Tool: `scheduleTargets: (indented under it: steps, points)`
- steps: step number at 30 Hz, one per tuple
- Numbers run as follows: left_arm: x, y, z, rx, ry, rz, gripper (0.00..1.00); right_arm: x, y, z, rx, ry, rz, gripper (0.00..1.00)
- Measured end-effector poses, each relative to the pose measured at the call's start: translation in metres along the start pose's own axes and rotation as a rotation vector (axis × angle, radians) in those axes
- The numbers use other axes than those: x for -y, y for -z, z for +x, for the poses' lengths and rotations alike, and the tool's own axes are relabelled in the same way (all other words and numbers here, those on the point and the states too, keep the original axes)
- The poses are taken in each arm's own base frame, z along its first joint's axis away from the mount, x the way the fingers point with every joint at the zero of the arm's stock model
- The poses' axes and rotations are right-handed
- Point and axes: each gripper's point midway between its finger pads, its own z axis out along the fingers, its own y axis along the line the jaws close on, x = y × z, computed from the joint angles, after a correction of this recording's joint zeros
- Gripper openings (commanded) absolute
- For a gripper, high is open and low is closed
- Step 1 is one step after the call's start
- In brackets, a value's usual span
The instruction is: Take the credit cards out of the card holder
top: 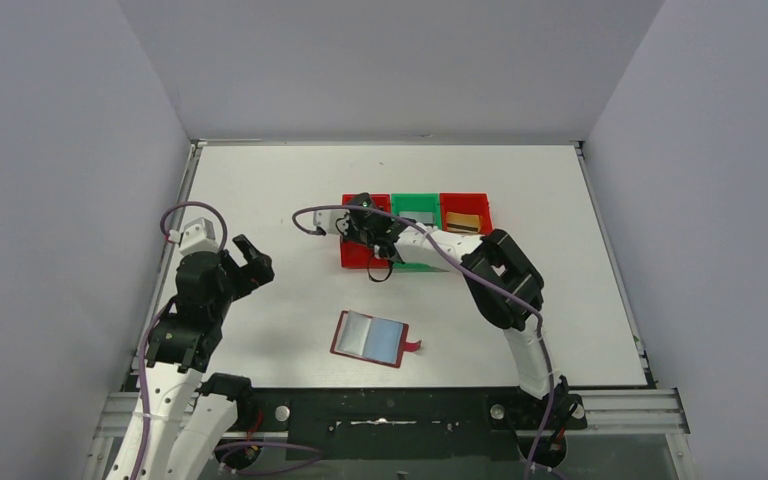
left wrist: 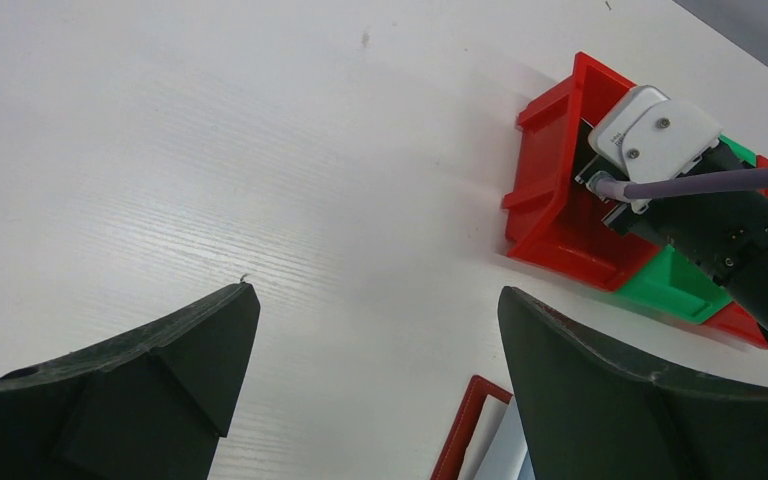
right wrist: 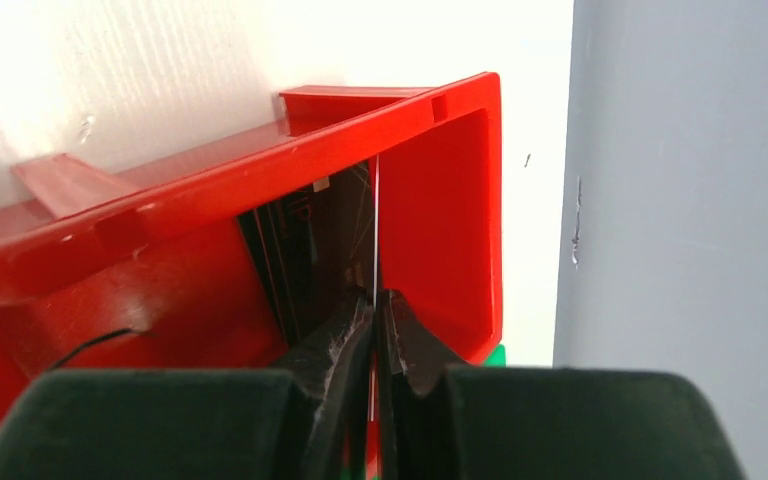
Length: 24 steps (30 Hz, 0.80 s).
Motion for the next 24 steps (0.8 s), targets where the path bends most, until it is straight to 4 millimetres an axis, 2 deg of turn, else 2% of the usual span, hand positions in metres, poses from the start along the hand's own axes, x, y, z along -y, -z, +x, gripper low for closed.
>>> scheduleTargets:
  steps: [7,24]
  points:
    - [-0.001,-0.001,0.002,-0.004,-0.001,-0.002,0.92,-0.006,-0.014,0.010,-0.016,0.028,-0.011,0.03]
    - [0.000,-0.002,0.003,-0.014,-0.002,0.006,0.92,-0.002,-0.017,0.013,0.007,0.046,-0.021,0.14]
